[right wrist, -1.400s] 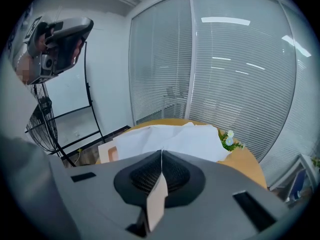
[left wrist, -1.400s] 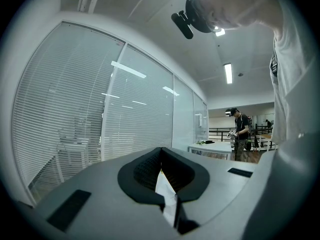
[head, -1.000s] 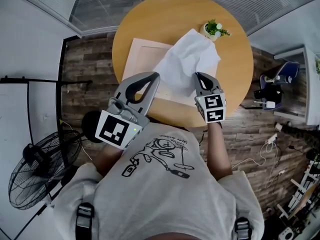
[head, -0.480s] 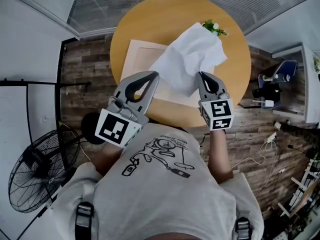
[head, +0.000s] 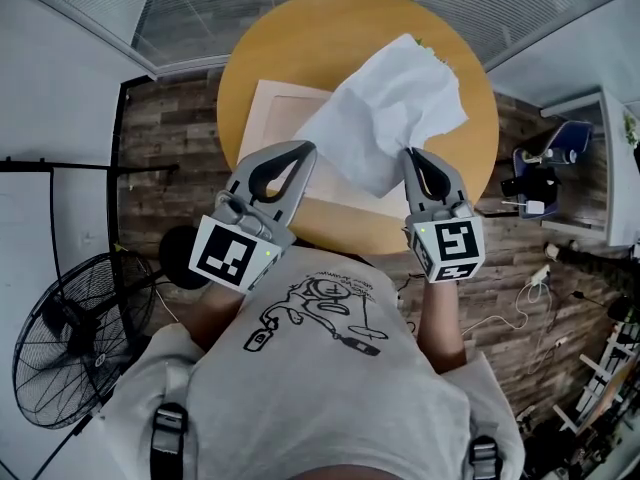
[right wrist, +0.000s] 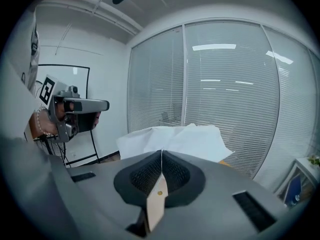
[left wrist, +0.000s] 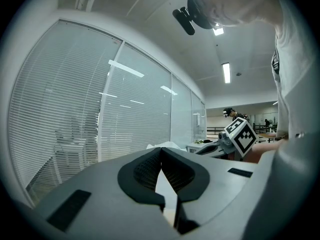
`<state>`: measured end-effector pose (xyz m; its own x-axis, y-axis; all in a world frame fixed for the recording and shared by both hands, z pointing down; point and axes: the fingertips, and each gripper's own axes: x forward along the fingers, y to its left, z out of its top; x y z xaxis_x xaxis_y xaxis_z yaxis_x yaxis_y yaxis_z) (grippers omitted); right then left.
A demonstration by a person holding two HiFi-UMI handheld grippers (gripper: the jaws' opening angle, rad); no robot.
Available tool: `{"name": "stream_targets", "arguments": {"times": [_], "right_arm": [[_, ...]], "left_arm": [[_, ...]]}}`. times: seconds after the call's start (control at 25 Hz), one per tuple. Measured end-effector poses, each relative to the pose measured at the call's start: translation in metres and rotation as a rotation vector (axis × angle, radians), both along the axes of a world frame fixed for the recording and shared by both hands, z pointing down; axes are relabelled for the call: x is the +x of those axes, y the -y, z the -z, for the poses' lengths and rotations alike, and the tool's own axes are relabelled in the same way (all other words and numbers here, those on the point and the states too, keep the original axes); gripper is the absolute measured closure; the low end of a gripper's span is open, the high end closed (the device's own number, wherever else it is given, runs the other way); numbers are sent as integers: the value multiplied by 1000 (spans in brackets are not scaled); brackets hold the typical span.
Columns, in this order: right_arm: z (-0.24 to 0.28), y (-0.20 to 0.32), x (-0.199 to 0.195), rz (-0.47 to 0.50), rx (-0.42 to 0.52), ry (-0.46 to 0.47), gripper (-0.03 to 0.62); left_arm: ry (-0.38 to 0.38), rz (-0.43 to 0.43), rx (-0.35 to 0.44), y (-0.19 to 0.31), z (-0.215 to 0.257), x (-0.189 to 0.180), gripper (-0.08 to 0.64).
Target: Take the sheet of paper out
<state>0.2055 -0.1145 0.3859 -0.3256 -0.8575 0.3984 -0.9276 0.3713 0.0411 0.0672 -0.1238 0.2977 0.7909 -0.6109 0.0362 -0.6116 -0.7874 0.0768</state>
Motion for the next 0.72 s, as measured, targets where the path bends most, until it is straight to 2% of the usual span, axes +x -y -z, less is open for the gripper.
{"name": "stream_targets", "arguments": {"times": [0.48,0.72], "right_arm": [[45,-14,0,13,70,18,583],[62,-21,3,11,100,31,583]], "left_arm": [[4,9,11,3,5,3,540],[47,9,0,5,1,6,540]]}}
